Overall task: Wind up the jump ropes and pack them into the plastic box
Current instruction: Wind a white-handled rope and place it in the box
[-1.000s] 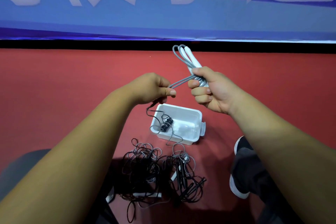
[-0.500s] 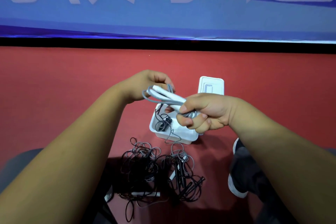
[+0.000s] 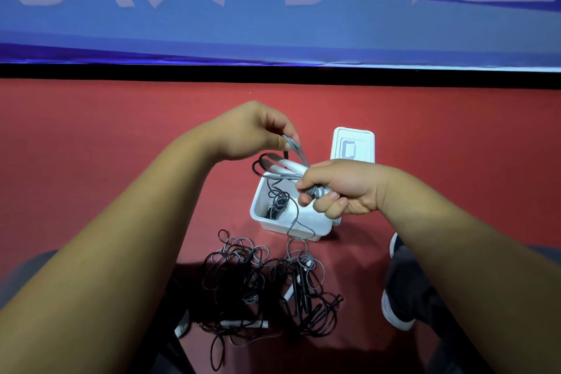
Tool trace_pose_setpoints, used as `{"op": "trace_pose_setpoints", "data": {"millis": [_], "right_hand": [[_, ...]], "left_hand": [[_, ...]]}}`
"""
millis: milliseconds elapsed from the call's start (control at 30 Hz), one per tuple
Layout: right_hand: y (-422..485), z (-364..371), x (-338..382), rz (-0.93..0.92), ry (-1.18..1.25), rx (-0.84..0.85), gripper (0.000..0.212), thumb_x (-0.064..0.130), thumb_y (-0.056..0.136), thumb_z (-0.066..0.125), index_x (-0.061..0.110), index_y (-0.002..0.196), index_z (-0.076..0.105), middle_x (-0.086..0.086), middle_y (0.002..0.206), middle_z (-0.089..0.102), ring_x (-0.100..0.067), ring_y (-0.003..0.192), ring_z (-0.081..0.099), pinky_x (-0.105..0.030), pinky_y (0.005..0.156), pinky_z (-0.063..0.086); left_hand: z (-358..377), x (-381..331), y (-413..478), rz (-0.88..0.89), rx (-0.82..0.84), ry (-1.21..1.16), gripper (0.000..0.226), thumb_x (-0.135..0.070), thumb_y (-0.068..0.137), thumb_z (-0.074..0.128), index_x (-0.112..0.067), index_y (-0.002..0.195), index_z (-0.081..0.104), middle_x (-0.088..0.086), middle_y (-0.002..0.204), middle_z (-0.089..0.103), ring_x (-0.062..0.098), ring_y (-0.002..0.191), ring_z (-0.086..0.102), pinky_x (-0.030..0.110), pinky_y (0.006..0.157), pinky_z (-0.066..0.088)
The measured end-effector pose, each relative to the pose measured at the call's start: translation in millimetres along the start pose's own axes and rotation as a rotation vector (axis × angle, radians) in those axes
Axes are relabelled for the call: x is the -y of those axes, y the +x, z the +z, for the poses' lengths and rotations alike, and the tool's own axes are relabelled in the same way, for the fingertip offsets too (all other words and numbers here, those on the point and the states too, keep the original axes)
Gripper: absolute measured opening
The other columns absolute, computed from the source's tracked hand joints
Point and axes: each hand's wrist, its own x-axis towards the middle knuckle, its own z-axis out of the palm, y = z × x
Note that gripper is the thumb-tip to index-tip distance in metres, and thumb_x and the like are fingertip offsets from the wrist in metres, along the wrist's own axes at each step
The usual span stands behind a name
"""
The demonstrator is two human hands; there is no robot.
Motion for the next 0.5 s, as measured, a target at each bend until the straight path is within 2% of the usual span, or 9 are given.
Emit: {"op": "trace_pose_setpoints", "data": {"millis": [100,267,367,500], "right_hand": [[7,-3,1,-0.033,0.049,-0.105,0.011,0.011,0.102,0.056,0.017,0.099,0.047,-0.003,0.075,0.052,-0.007,0.053,0.020,-0.017,0.040,0.016],[11,-4,2,-0.030,0.063,-0.155,0.012,0.013,0.100,0.057,0.018,0.100,0.046,0.000,0.074,0.047,-0.010,0.063,0.013,-0.018,0.042,0.015],[11,-6,2,-0.012,0.066,-0.151,0.012,0.014,0.099,0.057,0.019,0.101,0.046,0.001,0.074,0.046,-0.009,0.061,0.013,-0.017,0.041,0.015],[8,-9,6,-0.016,0.090,-0.149,0.012,0.016,0.101,0.056,0.019,0.106,0.046,0.003,0.072,0.045,-0.006,0.052,0.016,-0.017,0.041,0.014]], "left_hand": [[-6,-2,-1,-0.003,0.015,0.110,0.020,-0.010,0.094,0.075,-0.029,0.100,0.081,-0.007,0.099,0.078,0.014,0.096,0.074,0.036,0.094,0.058],[-12,-9,-6,0.013,0.066,0.262,0.031,-0.008,0.092,0.075,-0.034,0.108,0.082,-0.025,0.091,0.069,-0.003,0.085,0.065,0.017,0.079,0.047],[-14,-8,-6,-0.014,0.078,0.269,0.029,-0.011,0.087,0.082,-0.033,0.107,0.082,-0.018,0.091,0.077,0.003,0.086,0.071,0.024,0.083,0.054],[-11,-4,-4,-0.074,0.044,0.245,0.030,-0.013,0.078,0.090,-0.035,0.098,0.082,-0.016,0.078,0.075,-0.003,0.067,0.061,0.012,0.067,0.047]]}}
